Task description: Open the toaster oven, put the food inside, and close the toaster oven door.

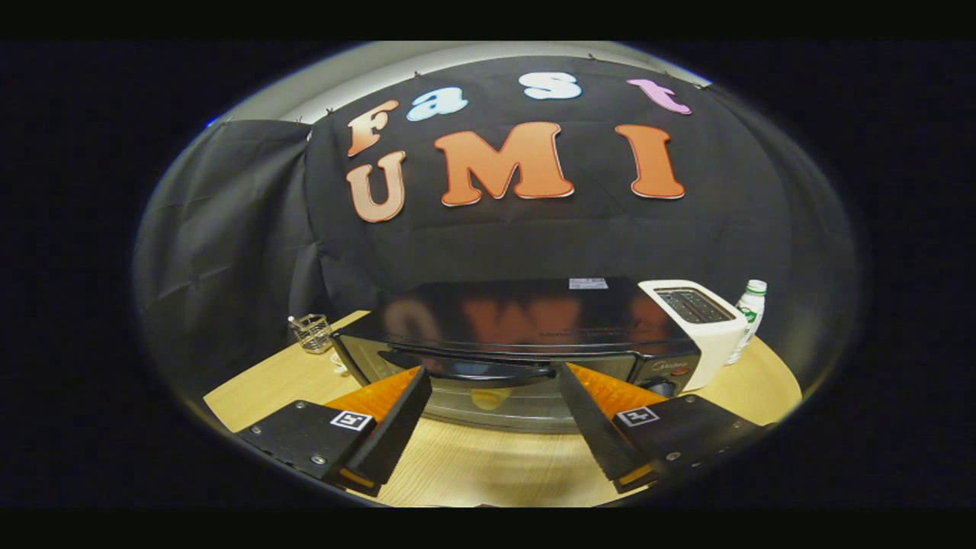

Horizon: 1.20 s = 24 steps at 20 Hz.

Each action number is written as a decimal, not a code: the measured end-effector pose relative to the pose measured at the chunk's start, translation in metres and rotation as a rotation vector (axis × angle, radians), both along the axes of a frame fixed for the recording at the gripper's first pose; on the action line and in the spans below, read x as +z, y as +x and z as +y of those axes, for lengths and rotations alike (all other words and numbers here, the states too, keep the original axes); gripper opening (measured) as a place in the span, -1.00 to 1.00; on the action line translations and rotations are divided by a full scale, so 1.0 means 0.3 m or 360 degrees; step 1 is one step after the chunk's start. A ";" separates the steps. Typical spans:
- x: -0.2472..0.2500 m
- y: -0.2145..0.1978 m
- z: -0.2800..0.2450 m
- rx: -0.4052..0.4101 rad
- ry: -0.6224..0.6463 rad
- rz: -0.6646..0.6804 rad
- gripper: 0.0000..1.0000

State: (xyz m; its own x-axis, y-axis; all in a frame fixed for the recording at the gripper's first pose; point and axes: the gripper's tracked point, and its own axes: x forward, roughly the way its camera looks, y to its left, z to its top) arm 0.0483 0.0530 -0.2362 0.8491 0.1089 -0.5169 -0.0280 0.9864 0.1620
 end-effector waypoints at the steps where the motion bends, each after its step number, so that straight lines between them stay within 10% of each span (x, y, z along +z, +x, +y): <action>1: 0.046 -0.014 0.009 0.0010 0.0014 -0.0048 1.00; 13: 0.676 -0.172 -0.078 -0.0128 -0.0269 -0.0834 0.99; 24: 0.771 -0.253 -0.046 -0.0176 -0.0210 -0.1040 1.00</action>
